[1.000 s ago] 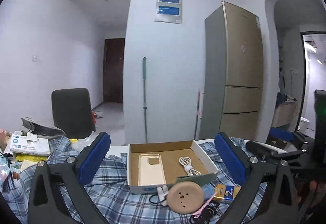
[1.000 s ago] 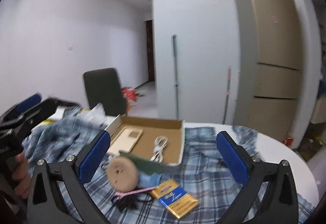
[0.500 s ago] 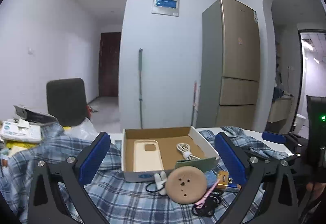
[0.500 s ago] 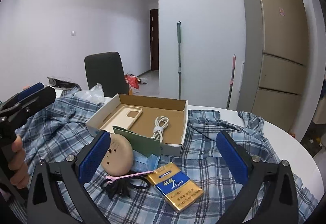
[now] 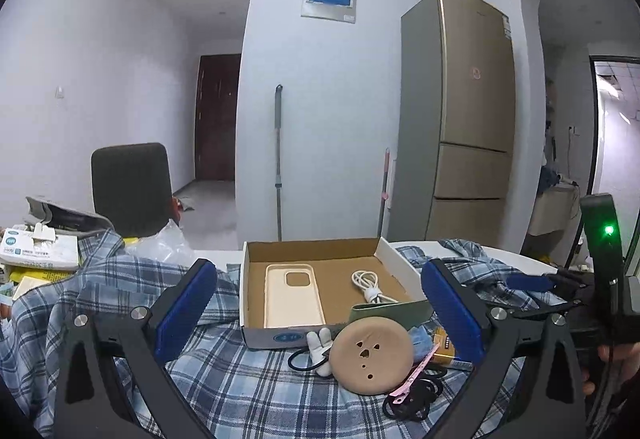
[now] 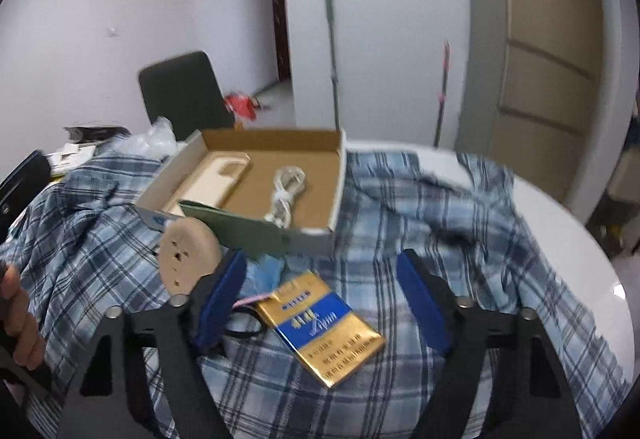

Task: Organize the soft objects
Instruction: 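Lower the right gripper onto the yellow Liqun pack and close it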

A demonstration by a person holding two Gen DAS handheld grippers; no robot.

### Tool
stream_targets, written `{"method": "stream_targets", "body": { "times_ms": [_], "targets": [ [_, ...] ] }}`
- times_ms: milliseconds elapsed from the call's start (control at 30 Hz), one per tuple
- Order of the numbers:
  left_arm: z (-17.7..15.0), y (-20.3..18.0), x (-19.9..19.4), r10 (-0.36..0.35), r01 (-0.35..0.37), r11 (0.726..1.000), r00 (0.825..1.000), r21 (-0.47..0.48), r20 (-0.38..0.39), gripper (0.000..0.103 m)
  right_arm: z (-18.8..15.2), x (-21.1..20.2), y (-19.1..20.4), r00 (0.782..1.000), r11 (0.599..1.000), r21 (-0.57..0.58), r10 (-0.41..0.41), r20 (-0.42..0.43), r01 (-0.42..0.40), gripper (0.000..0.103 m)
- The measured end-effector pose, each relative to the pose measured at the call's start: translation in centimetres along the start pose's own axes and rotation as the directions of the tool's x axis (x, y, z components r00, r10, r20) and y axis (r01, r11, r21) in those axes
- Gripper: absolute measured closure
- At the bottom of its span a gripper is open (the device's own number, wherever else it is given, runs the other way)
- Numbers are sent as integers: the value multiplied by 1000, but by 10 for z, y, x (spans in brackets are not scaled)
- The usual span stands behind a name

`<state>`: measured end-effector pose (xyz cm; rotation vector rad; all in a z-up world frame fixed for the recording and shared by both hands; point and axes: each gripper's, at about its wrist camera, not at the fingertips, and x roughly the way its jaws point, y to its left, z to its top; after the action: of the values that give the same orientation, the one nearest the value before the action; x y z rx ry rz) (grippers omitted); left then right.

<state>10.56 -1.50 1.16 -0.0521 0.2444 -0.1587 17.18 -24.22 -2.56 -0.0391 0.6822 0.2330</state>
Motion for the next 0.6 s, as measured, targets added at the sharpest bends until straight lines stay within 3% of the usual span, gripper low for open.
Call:
{"method": "stream_targets", "body": {
  "times_ms": [100,333,500,567,600],
  "targets": [
    [-1,2,5,16,-16,1000,1000,-7,-22,0,-1,5,-10,999,999,27,-18,-36,19,49],
    [-6,4,14,8,-9,1000,997,-17,-71,0,-5,20,-15,992,1000,11,-7,-126,9,55],
    [-8,0,15,13,-13,1000,997,2,-71,0,-9,40,-22,973,994,76,90,-212,-75,63],
    [-8,1,15,9,-9,1000,997,0,-74,0,-11,47,-25,958,987,112,141,-249,-116,62],
    [-8,2,15,8,-9,1000,997,-4,-75,0,-13,52,-29,941,973,162,204,-270,-164,62]
  ]
}}
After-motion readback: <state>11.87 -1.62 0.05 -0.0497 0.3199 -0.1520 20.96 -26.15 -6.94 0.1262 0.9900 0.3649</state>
